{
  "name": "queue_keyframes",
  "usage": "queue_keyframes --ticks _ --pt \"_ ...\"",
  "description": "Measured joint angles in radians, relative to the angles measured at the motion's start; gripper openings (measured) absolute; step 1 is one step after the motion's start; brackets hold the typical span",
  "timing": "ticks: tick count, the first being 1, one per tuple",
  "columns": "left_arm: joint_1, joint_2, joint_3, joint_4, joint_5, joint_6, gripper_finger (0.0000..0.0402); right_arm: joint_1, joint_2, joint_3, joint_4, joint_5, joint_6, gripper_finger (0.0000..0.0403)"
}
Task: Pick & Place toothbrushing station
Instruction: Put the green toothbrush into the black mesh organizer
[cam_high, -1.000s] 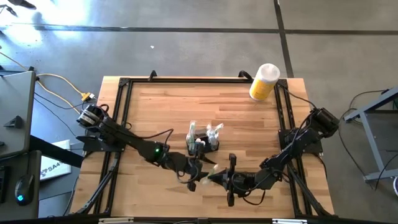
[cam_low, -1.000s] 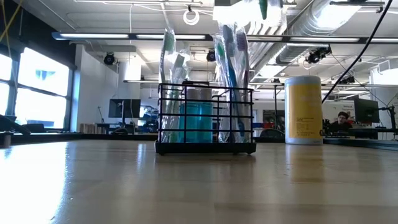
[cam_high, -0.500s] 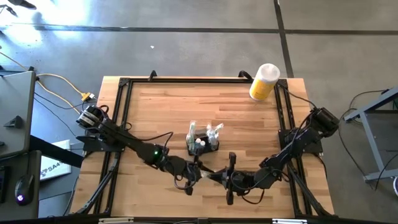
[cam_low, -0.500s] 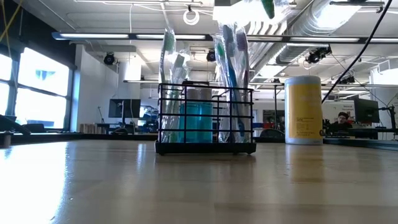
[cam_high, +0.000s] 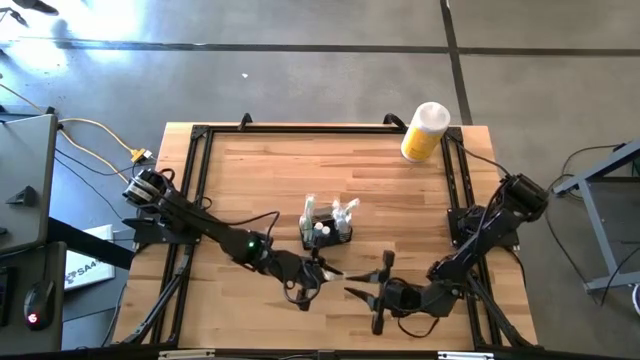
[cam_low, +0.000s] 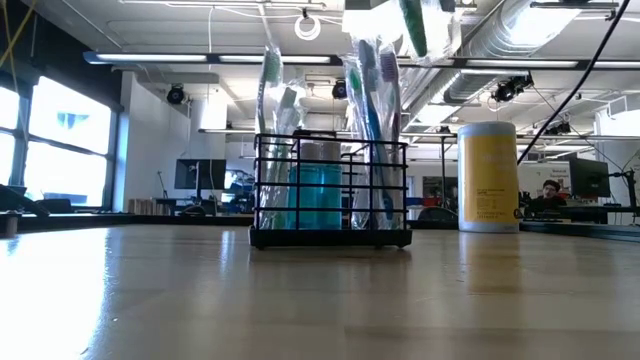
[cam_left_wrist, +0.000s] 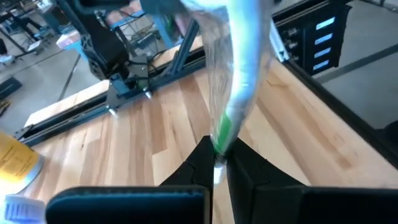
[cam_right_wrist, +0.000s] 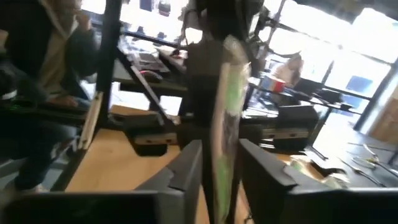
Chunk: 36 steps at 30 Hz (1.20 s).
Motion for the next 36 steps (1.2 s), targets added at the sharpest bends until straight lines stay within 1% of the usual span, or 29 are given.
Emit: queue_keyframes --ticks 4,8,10,12,16,18,20,23,26,28,33,36 --pt "-0.007 -0.03 0.0 -0.054 -0.023 -0.011 0.001 0.038 -0.012 0.0 0.002 0.116 -0.001 0.0141" --pt "-0.015 -0.088 0.0 -0.177 -0.073 -0.041 0.001 0.082 -0.021 0.0 0.004 0.26 -0.001 0.0194" --pt "-0.013 -0.131 0.0 -0.245 -0.076 -0.046 0.001 0.101 -0.02 0.0 0.001 0.314 -0.025 0.0212" --pt "-0.013 -0.187 0.0 -0.31 -0.084 -0.075 0.001 0.121 -0.02 0.0 0.003 0.341 -0.067 0.0223" --pt "0.004 -0.283 -0.017 -0.403 -0.11 -0.156 0.001 0.147 -0.02 0.0 0.003 0.34 -0.084 0.0227" --pt "0.008 -0.333 -0.057 -0.455 -0.155 -0.198 0.001 0.153 -0.02 0.0 0.002 0.341 -0.083 0.0226" --pt "0.021 -0.375 -0.103 -0.461 -0.191 -0.245 0.001 0.157 -0.02 0.0 0.003 0.351 -0.083 0.0224" --pt "0.039 -0.421 -0.201 -0.414 -0.2 -0.299 0.001 0.157 -0.02 0.0 0.002 0.379 -0.084 0.0222" --pt "0.062 -0.436 -0.283 -0.309 -0.169 -0.313 0.001 0.151 -0.02 0.0 0.002 0.393 -0.087 0.0221" --pt "0.079 -0.436 -0.309 -0.269 -0.134 -0.324 0.001 0.145 -0.02 0.0 0.002 0.385 -0.087 0.0221" --pt "0.122 -0.423 -0.335 -0.279 -0.123 -0.362 0.001 0.122 -0.02 0.0 0.001 0.386 -0.089 0.0221" --pt "0.144 -0.42 -0.357 -0.237 -0.077 -0.382 0.001 0.109 -0.02 0.0 0.0 0.392 -0.118 0.0221"
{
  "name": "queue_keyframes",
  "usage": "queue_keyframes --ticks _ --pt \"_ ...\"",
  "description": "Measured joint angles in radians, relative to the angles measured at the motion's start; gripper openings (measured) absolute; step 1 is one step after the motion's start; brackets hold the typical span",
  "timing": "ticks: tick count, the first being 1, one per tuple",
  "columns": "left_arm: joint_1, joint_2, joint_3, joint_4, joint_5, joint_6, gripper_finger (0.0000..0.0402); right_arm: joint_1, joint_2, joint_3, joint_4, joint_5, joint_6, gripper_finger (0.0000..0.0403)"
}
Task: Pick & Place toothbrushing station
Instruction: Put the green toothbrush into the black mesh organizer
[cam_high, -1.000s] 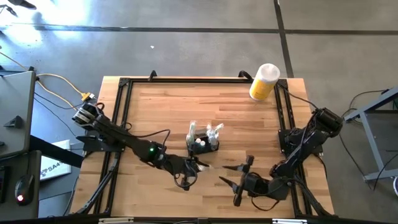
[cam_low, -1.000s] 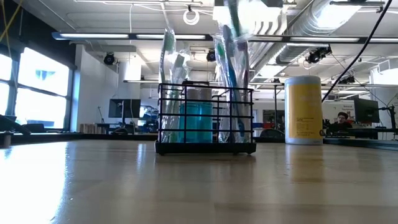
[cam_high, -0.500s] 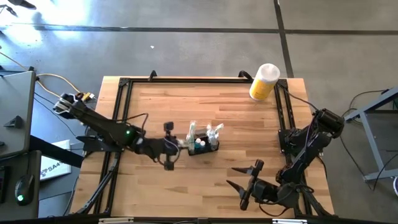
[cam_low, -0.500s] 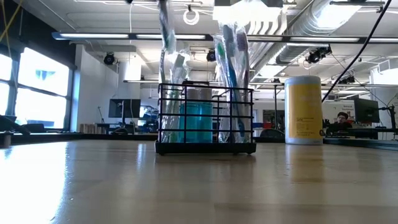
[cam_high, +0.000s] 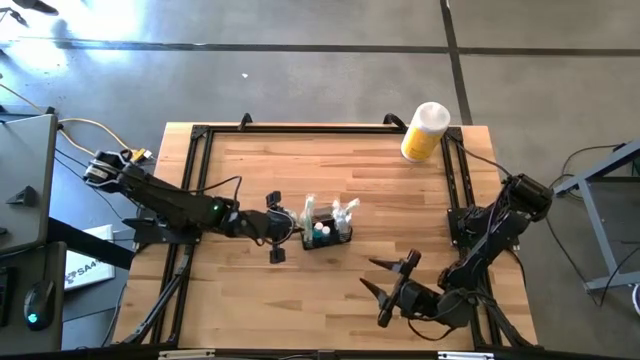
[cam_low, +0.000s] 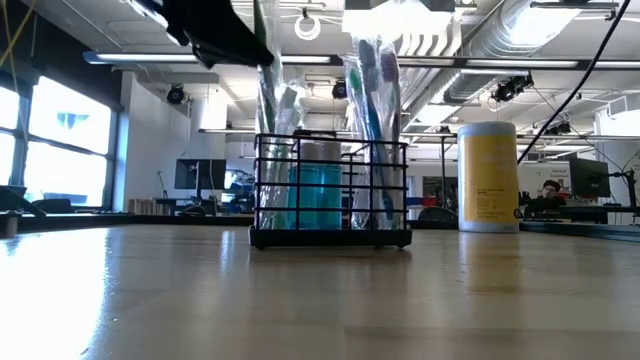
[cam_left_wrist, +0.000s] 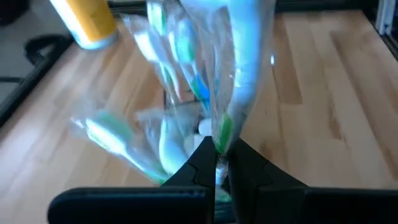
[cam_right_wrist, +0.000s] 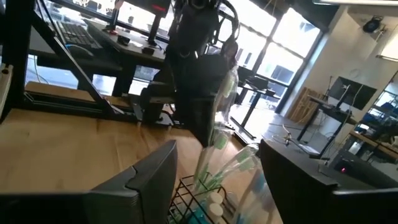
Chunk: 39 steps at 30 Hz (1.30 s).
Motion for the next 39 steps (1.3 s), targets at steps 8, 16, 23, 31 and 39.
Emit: queue_keyframes --ticks 8,16,23,31,39 --pt "0.041 0.018 -0.075 0.048 0.035 -0.05 0.001 -0.019 0.0 0.0 -0.005 -0.009 -0.03 0.0221" --pt "0.04 0.027 -0.096 0.075 0.054 -0.057 0.001 -0.019 -0.003 0.0 -0.006 -0.007 -0.067 0.0221" --pt "0.04 0.078 -0.095 0.093 0.054 -0.061 0.001 -0.019 -0.003 0.0 -0.005 -0.035 -0.053 0.0221" --pt "0.04 0.116 -0.094 0.099 0.053 -0.069 0.0014 -0.02 -0.003 0.0 -0.005 -0.036 -0.041 0.0221" --pt "0.04 0.117 -0.095 0.102 0.053 -0.069 0.0017 -0.02 -0.003 0.0 -0.006 -0.036 -0.041 0.0221"
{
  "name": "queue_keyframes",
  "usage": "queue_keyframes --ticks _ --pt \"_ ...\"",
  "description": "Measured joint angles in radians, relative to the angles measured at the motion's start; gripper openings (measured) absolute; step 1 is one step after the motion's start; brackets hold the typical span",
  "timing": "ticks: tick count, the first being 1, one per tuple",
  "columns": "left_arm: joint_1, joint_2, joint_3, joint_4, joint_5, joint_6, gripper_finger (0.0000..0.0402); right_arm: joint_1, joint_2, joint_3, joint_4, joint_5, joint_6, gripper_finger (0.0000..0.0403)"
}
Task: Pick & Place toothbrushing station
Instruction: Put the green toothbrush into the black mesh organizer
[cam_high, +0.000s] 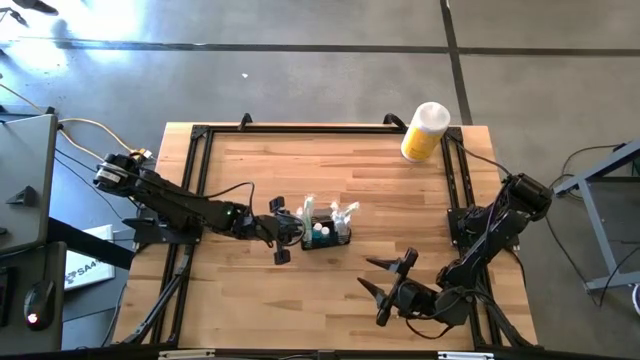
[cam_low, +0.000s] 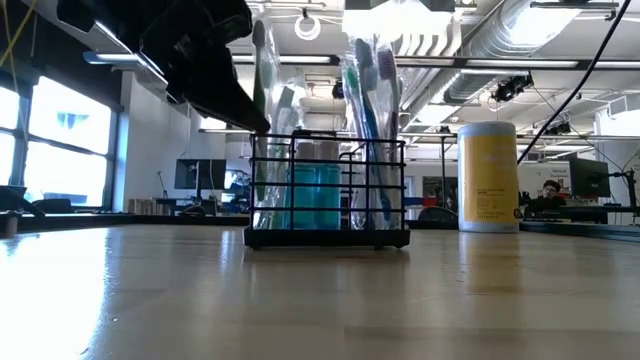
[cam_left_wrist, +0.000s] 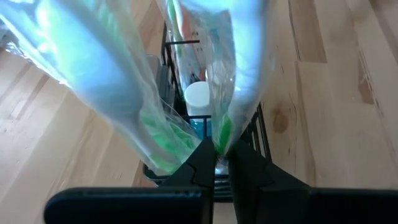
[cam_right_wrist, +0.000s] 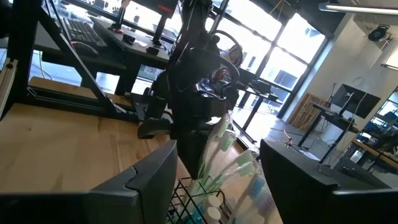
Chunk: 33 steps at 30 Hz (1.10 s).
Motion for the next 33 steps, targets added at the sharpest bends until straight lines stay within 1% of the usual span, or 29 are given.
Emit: queue_keyframes --ticks 8,12,18,22,24,30,33 --pt "0.0 0.014 0.0 0.023 0.007 -0.015 0.0018 0.0 0.0 0.0 -0.016 0.0 0.0 0.0221" --pt "-0.001 0.036 0.0 0.04 0.03 -0.036 0.0018 0.0 0.0 0.0 -0.017 0.001 0.0 0.0221" --pt "-0.001 0.061 0.002 0.047 0.019 -0.11 0.0019 0.0 0.0 0.0 -0.019 0.002 0.001 0.0221" --pt "-0.001 0.061 0.002 0.043 0.029 -0.112 0.0024 0.0 0.0 0.0 -0.02 0.003 0.001 0.0221" --pt "-0.001 0.061 0.002 0.043 0.037 -0.112 0.0039 0.0 0.0 0.0 -0.022 0.002 0.0 0.0221" --pt "-0.002 0.061 0.002 0.041 -0.001 -0.138 0.012 0.0 0.0 0.0 -0.027 0.002 0.0 0.0221" --pt "-0.003 0.06 0.002 0.045 0.0 -0.138 0.0147 0.0 0.0 0.0 -0.033 0.003 0.0 0.0221"
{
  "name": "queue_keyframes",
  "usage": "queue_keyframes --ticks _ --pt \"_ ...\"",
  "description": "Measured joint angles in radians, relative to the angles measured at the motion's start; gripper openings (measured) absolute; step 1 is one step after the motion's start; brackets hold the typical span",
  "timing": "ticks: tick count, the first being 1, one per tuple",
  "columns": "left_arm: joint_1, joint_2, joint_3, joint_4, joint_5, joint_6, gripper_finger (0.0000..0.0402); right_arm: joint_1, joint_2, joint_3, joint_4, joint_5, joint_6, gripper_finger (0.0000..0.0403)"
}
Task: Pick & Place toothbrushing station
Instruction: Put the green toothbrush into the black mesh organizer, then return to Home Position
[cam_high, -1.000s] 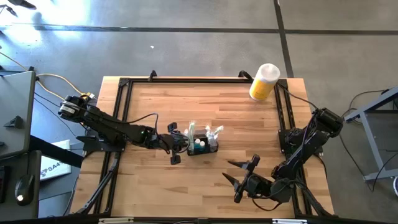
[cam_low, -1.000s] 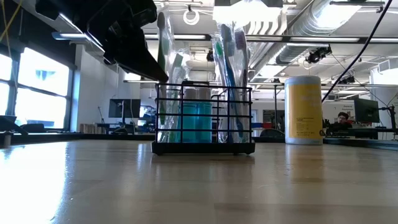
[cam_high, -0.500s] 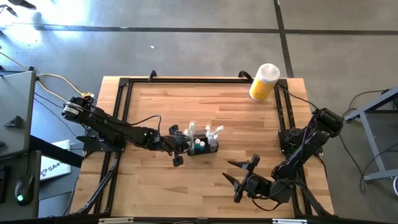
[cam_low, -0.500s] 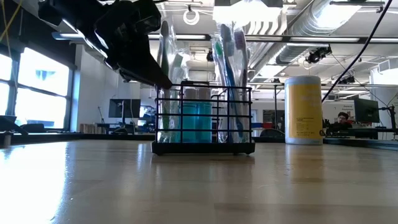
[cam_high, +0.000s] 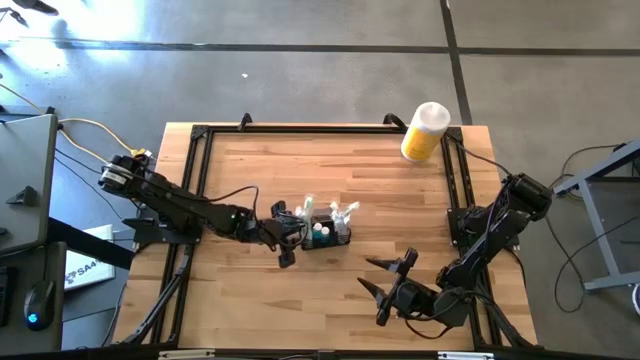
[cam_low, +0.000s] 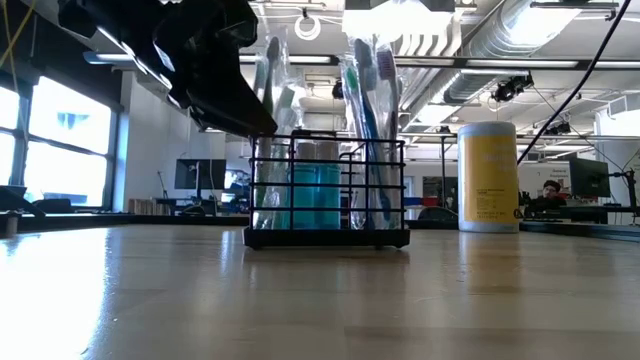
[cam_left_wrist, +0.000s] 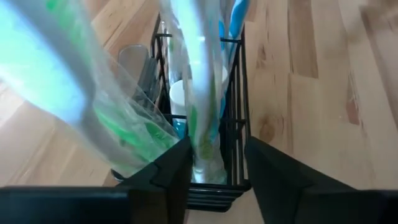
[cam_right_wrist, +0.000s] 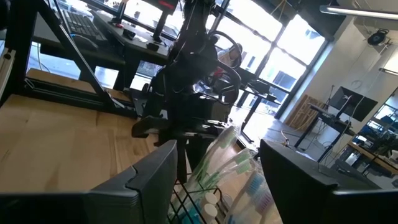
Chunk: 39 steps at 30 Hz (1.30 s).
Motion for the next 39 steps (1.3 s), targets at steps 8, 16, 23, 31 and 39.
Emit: queue_keyframes --ticks 8,16,23,31,39 --pt "0.001 -0.043 -0.004 -0.037 0.035 0.008 0.0159 0.0 0.0 0.0 -0.001 0.0 -0.005 0.0221" --pt "0.002 -0.06 -0.004 -0.057 0.058 0.031 0.0159 -0.007 0.0 0.0 -0.001 0.004 -0.012 0.0221" --pt "-0.006 -0.065 0.027 -0.105 0.121 0.097 0.0159 -0.007 -0.011 -0.001 -0.003 0.009 -0.035 0.0221" --pt "-0.034 -0.145 0.133 -0.273 0.197 0.191 0.0159 0.031 -0.095 -0.001 -0.064 0.003 -0.03 0.022" --pt "-0.031 -0.362 0.156 -0.459 0.061 0.192 0.0159 -0.011 -0.256 -0.001 -0.531 -0.256 0.366 0.0147"
